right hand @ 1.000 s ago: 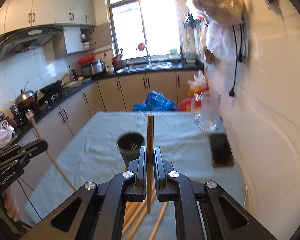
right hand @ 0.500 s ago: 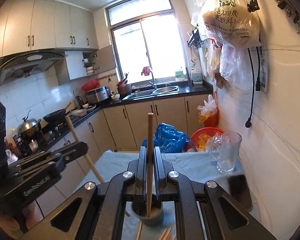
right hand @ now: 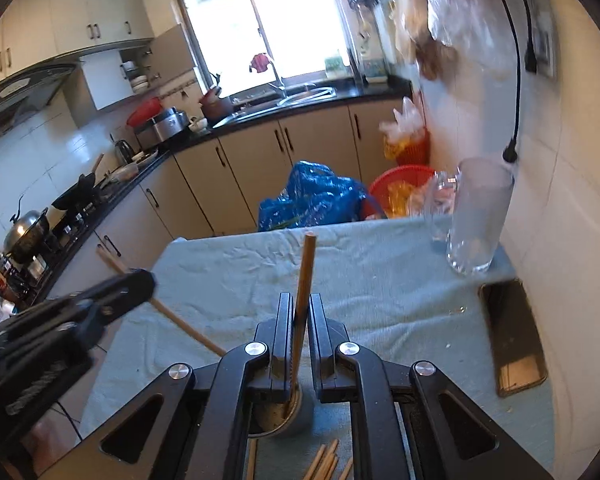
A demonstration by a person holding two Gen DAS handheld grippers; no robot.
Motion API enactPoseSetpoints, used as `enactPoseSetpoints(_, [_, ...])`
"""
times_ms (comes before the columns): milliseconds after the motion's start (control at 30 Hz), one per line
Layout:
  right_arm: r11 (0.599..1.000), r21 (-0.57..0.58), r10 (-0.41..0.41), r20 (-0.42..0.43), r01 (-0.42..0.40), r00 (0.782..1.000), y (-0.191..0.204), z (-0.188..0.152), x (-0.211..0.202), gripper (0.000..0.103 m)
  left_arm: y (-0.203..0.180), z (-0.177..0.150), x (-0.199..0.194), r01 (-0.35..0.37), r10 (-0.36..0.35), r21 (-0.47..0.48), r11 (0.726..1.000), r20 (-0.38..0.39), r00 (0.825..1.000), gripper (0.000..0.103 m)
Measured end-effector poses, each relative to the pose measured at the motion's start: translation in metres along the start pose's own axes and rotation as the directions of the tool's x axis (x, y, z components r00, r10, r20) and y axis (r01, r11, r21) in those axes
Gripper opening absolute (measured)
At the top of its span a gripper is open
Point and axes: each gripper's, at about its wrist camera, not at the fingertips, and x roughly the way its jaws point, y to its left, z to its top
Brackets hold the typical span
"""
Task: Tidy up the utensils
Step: 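Open both tools to drop the chopsticks into the black cup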
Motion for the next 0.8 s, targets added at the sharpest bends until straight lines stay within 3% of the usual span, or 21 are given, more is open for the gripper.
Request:
enactPoseSetpoints(33, [1.0, 0.013, -0.002, -0.006, 0.002, 1.0, -0.004, 0.0, 0.004, 0.01, 0.001, -0.001, -0.002, -0.008, 0.008, 0.001, 1.0, 0.008, 1.0, 0.031])
enactPoseSetpoints(100, [1.0, 0.025, -0.001, -0.015, 0.002, 1.0, -0.008, -0.001, 0.008, 0.018, 0.001, -0.001, -0.009, -0.02, 0.02, 0.002, 1.0, 0.028, 0.999, 0.036])
enactPoseSetpoints(167, [1.0, 0.028, -0.005, -0.01, 0.005, 1.0, -0.011, 0.0, 0.008, 0.034, 0.001, -0.004, -0.018, -0.032, 0.031, 0.011, 0.999, 0.042, 0.999, 0.038])
enactPoseSetpoints(567, [0.999, 0.025, -0.028, 0.047, 0.027, 0.998, -0.012, -0.01, -0.054, 0.053, 0.003, -0.038, -0.095, -0.112, 0.102, 0.066, 0.991, 0.145, 0.984, 0.057])
enactPoseSetpoints(800, [0.996, -0.048, -0.075, -0.01, 0.075, 0.997, -0.021, -0.057, -0.095, 0.067, 0.015, -0.079, -0.135, -0.085, 0.079, 0.034, 0.996, 0.148, 0.986, 0.07])
